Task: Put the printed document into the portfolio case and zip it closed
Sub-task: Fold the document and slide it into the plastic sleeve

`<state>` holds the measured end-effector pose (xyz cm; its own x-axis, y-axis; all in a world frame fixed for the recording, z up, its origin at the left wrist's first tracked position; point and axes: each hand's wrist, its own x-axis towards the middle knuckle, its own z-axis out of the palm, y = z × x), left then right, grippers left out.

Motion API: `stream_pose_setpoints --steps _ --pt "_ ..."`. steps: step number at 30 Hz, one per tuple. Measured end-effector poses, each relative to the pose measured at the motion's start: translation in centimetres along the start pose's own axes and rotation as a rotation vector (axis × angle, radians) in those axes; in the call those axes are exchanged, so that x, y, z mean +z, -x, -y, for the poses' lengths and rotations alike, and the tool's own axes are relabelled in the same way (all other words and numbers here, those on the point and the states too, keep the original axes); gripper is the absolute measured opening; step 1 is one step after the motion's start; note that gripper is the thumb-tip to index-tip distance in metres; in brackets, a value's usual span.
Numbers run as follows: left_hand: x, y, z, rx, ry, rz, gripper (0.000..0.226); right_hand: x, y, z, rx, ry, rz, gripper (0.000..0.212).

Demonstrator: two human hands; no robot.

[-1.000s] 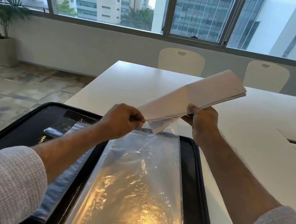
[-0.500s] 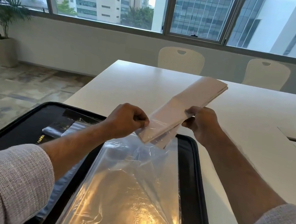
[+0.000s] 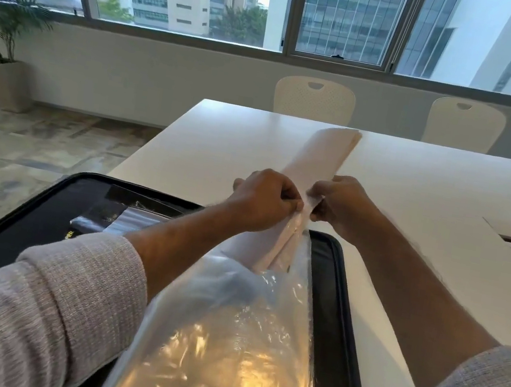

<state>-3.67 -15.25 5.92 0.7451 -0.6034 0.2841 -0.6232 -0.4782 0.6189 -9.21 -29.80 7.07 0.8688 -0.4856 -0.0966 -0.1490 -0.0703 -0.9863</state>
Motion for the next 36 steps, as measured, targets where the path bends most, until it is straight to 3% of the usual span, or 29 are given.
stream_pose_setpoints --steps 5,9,11,13,19,29,33,36 --pt "0.7 -0.1 -0.2 -0.013 0.051 -0.040 0.017 0.1 0.4 1.0 -0.168 0.349 0.108 0.014" --pt "0.1 0.0 0.0 0.000 0.216 -0.075 0.011 0.1 0.5 1.1 -0.082 0.335 0.196 0.050" --pt "-0.3 -0.1 0.0 -0.016 0.295 -0.089 0.011 0.2 0.6 0.8 -0.060 0.331 0.263 0.058" --pt "-0.5 -0.5 0.2 -0.067 0.322 -0.119 0.013 0.4 0.6 0.2 -0.075 0.304 0.295 0.051" --pt "-2.0 -2.0 2.6 -0.205 0.027 -0.162 0.045 0.5 0.4 -1.2 -0.059 0.333 0.198 0.024" --pt "-4.3 -0.8 8.1 -0.439 -0.024 -0.088 0.036 0.4 -0.1 -3.1 -0.001 0.262 0.079 0.016" --pt "-3.9 0.4 10.2 -0.461 -0.079 0.093 0.023 0.3 -0.5 -3.8 0.047 0.287 0.086 0.013" --pt "-3.9 0.6 10.8 -0.447 -0.198 0.113 0.017 0.2 -0.6 -4.3 0.070 0.273 0.080 0.011"
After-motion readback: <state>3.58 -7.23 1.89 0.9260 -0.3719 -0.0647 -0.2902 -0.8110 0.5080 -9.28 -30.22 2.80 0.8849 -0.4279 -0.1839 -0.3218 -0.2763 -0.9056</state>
